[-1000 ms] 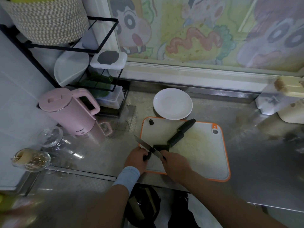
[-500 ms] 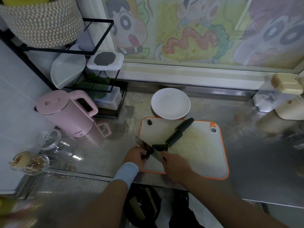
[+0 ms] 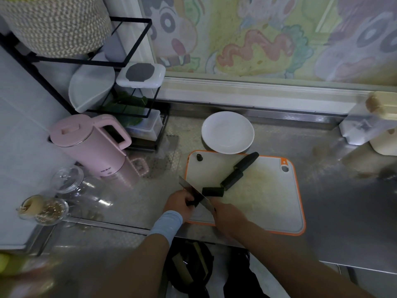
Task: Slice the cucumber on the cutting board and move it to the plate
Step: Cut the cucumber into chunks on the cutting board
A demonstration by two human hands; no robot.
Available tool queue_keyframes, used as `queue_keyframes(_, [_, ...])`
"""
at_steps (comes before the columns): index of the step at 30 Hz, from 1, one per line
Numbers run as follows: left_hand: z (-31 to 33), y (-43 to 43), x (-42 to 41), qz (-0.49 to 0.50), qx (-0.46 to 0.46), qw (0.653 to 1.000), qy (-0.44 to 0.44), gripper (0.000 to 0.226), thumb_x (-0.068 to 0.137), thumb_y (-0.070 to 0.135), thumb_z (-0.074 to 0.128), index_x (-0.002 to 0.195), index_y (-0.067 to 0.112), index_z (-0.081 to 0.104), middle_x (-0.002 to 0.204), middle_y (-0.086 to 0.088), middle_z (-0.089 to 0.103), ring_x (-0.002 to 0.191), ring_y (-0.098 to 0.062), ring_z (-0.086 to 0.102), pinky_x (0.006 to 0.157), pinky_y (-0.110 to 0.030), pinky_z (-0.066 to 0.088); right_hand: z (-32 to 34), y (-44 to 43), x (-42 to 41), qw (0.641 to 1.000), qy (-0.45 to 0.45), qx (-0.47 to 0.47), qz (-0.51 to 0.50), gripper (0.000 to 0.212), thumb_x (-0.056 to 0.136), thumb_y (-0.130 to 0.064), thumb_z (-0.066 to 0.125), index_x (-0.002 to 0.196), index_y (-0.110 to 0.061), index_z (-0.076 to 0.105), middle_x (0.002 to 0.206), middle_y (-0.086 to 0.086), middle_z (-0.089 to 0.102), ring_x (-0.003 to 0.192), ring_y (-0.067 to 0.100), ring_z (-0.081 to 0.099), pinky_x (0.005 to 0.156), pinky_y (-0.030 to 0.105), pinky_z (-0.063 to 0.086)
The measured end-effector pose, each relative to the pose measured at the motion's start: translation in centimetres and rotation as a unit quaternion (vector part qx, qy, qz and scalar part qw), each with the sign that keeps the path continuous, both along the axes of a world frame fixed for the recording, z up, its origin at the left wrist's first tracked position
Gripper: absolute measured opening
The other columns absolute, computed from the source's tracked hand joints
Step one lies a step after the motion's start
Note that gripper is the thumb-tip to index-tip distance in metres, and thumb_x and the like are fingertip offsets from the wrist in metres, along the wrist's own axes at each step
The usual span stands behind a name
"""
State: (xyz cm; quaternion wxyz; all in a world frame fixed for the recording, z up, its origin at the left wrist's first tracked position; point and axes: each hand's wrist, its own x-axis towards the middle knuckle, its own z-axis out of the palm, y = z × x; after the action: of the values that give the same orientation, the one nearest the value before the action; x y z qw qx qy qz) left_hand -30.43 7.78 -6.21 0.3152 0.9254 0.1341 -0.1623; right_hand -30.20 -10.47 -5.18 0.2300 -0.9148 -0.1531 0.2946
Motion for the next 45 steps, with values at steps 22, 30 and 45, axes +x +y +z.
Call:
queue_keyframes(22, [1.0, -1.7, 3.7, -0.083, 0.166, 0.978, 0.098, 0.028, 0.084, 0.038, 0.045, 0.107, 0.032, 0.06, 0.106, 0.004, 0.064, 0.093, -0.021, 0.06, 0.081, -0.031, 0.047, 5.5, -1.3, 6.8, 0.992, -0.093, 0.011, -0.088, 0.018, 0.1, -0.039, 0.037, 0.096, -0.028, 0.05, 0.076, -0.002, 0.059, 0.068, 0.02, 0.057, 0.061, 0.037, 0.051])
queue_keyframes(30, [0.3, -2.6, 4.9, -0.081, 0.225, 0.962, 0.131, 0.03, 0.083, 0.044, 0.048, 0.108, 0.032, 0.057, 0.107, 0.004, 0.063, 0.1, -0.02, 0.057, 0.086, -0.033, 0.038, 4.2, -1.8, 7.9, 0.993, -0.076, 0.015, -0.095, 0.018, 0.1, -0.04, 0.037, 0.103, -0.029, 0.051, 0.081, -0.001, 0.061, 0.072, 0.02, 0.058, 0.064, 0.036, 0.052])
queue_keyframes(45, [1.2, -2.0, 11.9, 0.13, 0.04, 0.989, 0.055, 0.031, 0.089, 0.02, 0.043, 0.113, 0.028, 0.062, 0.118, -0.001, 0.06, 0.103, -0.027, 0.057, 0.082, -0.027, 0.042, 3.6, -3.4, 11.2, 0.989, -0.067, 0.046, -0.12, 0.018, 0.101, -0.038, 0.037, 0.103, -0.027, 0.051, 0.071, -0.002, 0.059, 0.064, 0.018, 0.058, 0.06, 0.037, 0.051])
